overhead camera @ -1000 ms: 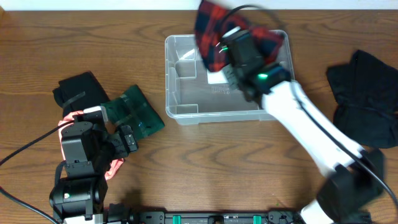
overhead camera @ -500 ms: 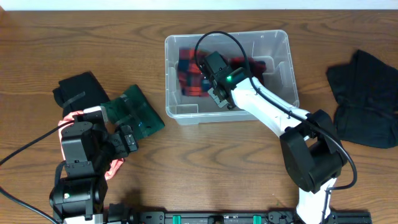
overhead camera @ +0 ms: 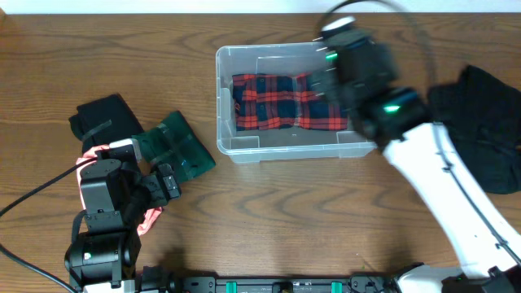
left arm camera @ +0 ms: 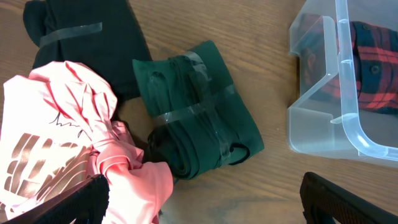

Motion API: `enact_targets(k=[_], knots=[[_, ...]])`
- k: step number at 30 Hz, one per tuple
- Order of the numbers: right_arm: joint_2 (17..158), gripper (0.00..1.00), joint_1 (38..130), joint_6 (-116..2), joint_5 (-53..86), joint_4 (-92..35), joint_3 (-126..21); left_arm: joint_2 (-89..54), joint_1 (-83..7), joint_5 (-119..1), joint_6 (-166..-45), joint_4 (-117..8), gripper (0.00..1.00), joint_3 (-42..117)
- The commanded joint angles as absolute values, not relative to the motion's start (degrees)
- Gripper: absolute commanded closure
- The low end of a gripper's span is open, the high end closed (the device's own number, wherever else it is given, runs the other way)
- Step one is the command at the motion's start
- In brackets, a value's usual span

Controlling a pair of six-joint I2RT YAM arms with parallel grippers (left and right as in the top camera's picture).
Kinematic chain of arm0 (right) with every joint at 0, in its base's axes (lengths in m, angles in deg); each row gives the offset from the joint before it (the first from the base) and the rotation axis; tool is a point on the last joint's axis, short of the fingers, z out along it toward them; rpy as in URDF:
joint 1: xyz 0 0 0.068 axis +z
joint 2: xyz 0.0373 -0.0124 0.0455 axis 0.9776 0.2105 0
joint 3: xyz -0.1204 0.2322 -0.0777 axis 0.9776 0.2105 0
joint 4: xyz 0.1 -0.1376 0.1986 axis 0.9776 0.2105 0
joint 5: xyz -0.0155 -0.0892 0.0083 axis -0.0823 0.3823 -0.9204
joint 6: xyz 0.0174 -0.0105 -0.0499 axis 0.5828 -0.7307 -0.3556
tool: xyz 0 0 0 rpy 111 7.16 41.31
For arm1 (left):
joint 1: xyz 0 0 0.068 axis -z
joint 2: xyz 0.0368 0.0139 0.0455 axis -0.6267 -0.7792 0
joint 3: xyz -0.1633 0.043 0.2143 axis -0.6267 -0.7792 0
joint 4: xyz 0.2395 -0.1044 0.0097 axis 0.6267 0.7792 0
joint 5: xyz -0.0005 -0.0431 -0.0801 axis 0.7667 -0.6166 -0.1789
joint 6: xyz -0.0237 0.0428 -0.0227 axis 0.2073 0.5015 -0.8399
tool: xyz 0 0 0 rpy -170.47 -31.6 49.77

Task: Pack container
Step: 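Carry the plaid shirt into the clear bin and release it, then move the right gripper back to the black garment on the right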

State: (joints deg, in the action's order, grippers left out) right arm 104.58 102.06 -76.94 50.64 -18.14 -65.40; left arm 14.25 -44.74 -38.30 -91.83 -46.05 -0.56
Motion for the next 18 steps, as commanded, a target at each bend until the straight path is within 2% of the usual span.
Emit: enact_targets(k=[1,9,18], knots=[[107.0,0.01,93.3,-76.8,52.8,-14.2,-63.8,14.3,-44.6,-38.4,-92.1,-45.9,0.02,0.7],[114.1,0.01,75.5,-70.6,52.7,-11.2,-56.1,14.3,-44.6,-38.4,-92.1,-45.9,0.02,0.7],[125.2,0.01,67.2,-70.7,52.7,-15.8,-54.2,14.3,-44.6,-38.4,-92.1,-45.9,0.02,0.7]])
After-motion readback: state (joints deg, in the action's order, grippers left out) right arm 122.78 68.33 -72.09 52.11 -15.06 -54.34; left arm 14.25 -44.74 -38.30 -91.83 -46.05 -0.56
